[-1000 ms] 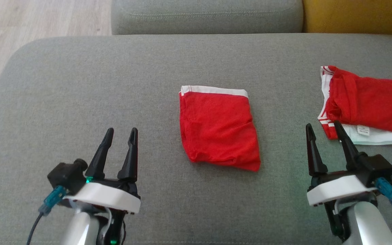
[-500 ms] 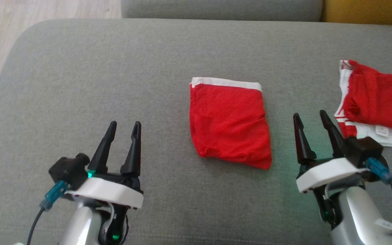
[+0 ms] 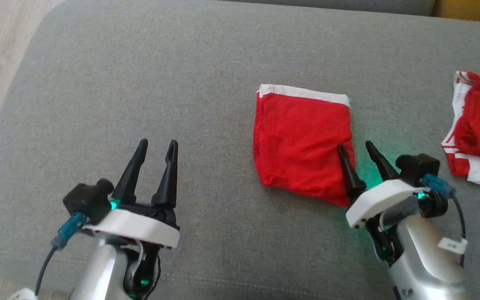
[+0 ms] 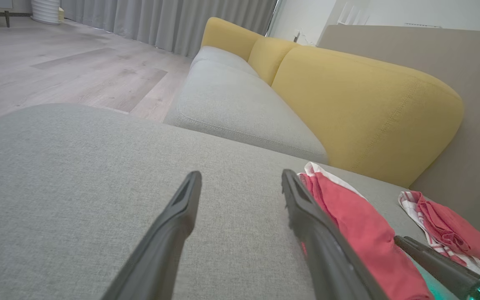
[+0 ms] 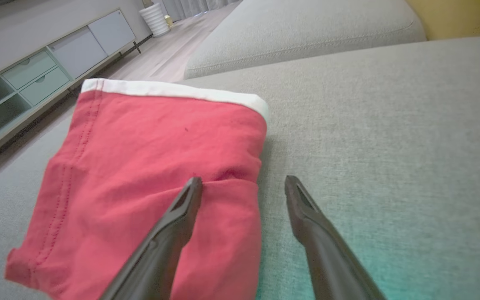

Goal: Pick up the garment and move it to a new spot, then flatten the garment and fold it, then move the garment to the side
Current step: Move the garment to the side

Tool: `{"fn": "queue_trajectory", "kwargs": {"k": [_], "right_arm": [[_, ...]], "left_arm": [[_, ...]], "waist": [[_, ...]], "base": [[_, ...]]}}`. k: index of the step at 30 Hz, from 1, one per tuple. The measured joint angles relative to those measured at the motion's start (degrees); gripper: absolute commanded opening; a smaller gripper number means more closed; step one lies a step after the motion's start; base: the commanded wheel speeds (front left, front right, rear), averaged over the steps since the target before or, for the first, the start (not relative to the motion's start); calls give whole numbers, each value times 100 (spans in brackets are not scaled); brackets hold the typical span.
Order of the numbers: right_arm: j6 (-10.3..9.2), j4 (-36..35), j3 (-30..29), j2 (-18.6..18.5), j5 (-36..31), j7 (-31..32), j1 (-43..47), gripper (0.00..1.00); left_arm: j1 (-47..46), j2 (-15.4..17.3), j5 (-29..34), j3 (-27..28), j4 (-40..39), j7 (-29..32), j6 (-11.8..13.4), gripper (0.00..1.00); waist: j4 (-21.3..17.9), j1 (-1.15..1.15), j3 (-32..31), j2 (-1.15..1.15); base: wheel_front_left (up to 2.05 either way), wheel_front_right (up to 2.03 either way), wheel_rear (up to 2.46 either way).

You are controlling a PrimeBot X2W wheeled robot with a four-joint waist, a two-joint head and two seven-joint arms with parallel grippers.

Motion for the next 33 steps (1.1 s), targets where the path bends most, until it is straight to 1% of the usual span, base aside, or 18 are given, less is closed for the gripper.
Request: {"fn": "queue_trajectory", "kwargs": {"k": [4,10,11,12,13,16,21,24,27,29,30,33], "right_arm": [[0,401,130,-8,225,26,-227,100],[0,928,298,-23,265,124,-492,100],[0,971,352,-30,265,143,-545,45],[0,1007,389,-37,265,142,-602,5],[0,1043,423,-43,244,140,-654,0],[1,1161,480,-40,-45,34,-751,0],[1,1211,452,-115,-1062,-278,-853,0],[1,1000,502,-378,-1670,-423,-916,0],[1,686,589,-720,-2005,-474,-1021,0],[1,436,671,-943,-2068,-469,-1104,0],[1,436,671,-943,-2068,-469,-1104,0],[1,67,820,-1316,-2024,-330,-1251,0]], "left_arm": [[-46,0,-10,-29,0,0,0,100],[-124,-1,-51,-151,3,0,0,100],[-129,-1,-51,-156,3,0,0,100],[-129,-1,-51,-154,3,0,0,100],[-129,-1,-51,-153,3,0,1,100],[-131,-1,-51,-143,3,0,2,100],[-131,-1,-51,-107,3,0,7,100],[-131,0,-51,-66,-5,0,8,100],[-131,-1,-51,-46,-15,0,8,100],[-131,-1,-49,-31,-29,0,8,100],[-131,-1,-49,-31,-29,0,8,100],[-131,-1,-48,-2,-34,0,5,100]], "waist": [[75,0,79,0],[200,0,150,0],[217,0,161,0],[229,0,172,0],[237,0,182,0],[226,0,200,0],[135,0,163,0],[32,0,131,0],[-95,0,118,0],[-193,0,119,0],[-193,0,119,0],[-356,0,146,0]], "base": [[0,0,0],[0,0,0],[0,0,0],[0,0,0],[0,0,0],[0,0,0],[0,0,0],[0,0,0],[0,0,0],[0,0,0],[0,0,0],[0,0,0]]}}
